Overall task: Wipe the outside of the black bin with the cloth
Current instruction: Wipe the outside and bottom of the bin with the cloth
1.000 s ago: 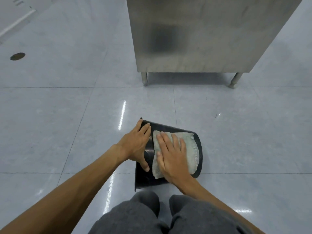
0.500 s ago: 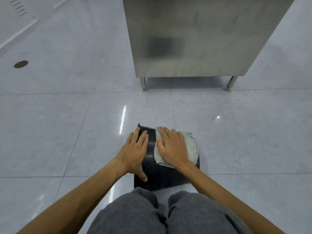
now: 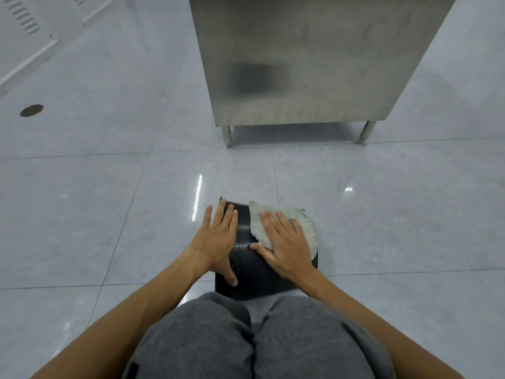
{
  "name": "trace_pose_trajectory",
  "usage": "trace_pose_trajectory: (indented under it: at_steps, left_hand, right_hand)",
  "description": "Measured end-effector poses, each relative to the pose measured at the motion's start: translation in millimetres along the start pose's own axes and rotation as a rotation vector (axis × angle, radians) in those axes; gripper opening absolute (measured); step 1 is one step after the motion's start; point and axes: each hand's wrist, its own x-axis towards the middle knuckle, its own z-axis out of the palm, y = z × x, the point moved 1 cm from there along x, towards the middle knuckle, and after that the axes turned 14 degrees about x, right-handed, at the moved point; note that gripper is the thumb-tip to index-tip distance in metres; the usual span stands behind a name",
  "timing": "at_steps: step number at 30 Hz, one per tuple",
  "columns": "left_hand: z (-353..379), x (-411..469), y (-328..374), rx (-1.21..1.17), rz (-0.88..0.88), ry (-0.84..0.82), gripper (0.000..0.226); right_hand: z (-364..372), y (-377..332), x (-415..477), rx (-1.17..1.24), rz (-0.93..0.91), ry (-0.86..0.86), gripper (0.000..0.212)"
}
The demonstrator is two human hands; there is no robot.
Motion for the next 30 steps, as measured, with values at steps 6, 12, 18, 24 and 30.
trace_pose_trajectory:
  at_steps: [6, 12, 18, 24, 30]
  left_hand:
    - [-1.1, 1.5, -0.4, -0.011, 0.007, -0.033, 0.164]
    - [-4.3, 3.2, -4.4, -0.018, 0.006, -0.044, 0.163]
    - [-9.4, 5.5, -5.7, -0.034, 0.007, -0.056, 0.163]
    - [-4.4, 2.0, -1.4, -0.055, 0.0, -0.043, 0.163]
    - [-2.0, 2.0, -0.9, -0.064, 0.001, -0.03, 0.164]
  right_hand:
    - [-7.8, 0.9, 25.1, 0.087, -0.034, 0.142, 0.063]
    - [-36.6, -16.9, -13.7, 0.075, -0.223, 0.223, 0.067]
    - [-53.8, -35.5, -59.4, 0.025, -0.367, 0.157, 0.067]
    - [-69.4, -26.7, -23.5, 0.1, -0.398, -0.026, 0.065]
    - [-63.7, -7.0, 51.5, 0.039, -0.363, -0.285, 0.076]
